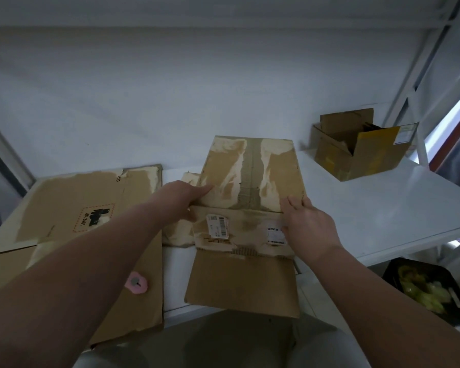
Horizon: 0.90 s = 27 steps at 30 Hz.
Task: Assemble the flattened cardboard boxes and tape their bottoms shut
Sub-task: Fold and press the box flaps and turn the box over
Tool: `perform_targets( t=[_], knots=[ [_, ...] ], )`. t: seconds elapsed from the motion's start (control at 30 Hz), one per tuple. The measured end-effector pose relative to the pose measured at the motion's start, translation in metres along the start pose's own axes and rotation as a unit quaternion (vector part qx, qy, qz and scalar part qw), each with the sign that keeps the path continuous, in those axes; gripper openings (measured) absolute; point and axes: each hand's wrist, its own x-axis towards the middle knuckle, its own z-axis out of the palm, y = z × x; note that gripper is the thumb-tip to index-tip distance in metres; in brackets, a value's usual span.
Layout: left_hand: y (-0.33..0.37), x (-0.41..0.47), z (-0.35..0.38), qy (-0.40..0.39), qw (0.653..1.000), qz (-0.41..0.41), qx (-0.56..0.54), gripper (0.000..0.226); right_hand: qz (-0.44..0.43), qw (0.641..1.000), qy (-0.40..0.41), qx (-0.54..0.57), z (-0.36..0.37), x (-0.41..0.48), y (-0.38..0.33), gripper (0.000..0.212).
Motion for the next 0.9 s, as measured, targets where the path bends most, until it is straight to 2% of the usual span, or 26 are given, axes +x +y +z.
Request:
perform_targets(
  t=[0.2, 0.37, 0.5, 0.53, 0.6, 0.67, 0.73, 0.8, 0.9],
  knots=[
    [-0.002, -0.004, 0.01, 0.007, 1.0, 0.0, -0.025, 0.063, -0.013, 1.0, -0.017, 0.015, -0.003, -0.001, 0.002, 0.037],
    [-0.001, -0.009, 0.011, 0.013, 1.0, -0.004, 0.018, 0.05, -0.019, 0.999, -0.04, 0.006, -0.02, -0.003, 0.001, 0.061],
    [0.0, -0.015, -0.002, 0.028, 0.992, 0.02, 0.123, 0.058, -0.009, 0.997, -0.072, 0.003, -0.047, 0.002, 0.0, 0.076],
    [0.0, -0.015, -0.008, 0.04, 0.993, 0.029, 0.111, 0.059, 0.001, 0.997, -0.068, 0.025, -0.051, 0.007, 0.0, 0.076],
    [0.002, -0.005, -0.016, 0.063, 0.997, 0.047, 0.019, 0.052, 0.011, 0.995, -0.054, 0.083, -0.051, 0.021, 0.0, 0.07],
    [0.009, 0.014, -0.02, 0.064, 0.993, 0.076, -0.057, 0.061, -0.024, 0.988, -0.062, 0.141, -0.049, 0.035, -0.004, 0.05],
    [0.025, 0.028, -0.019, 0.025, 0.994, 0.091, -0.059, 0.059, -0.086, 0.978, -0.1, 0.159, -0.046, 0.046, -0.01, 0.041],
    [0.041, 0.036, -0.011, 0.001, 0.993, 0.114, -0.021, 0.052, -0.135, 0.973, -0.128, 0.134, -0.037, 0.051, -0.016, 0.047],
    [0.049, 0.035, 0.007, -0.009, 0.994, 0.107, -0.004, 0.062, -0.154, 0.973, -0.144, 0.096, -0.02, 0.05, -0.017, 0.067]
  ],
)
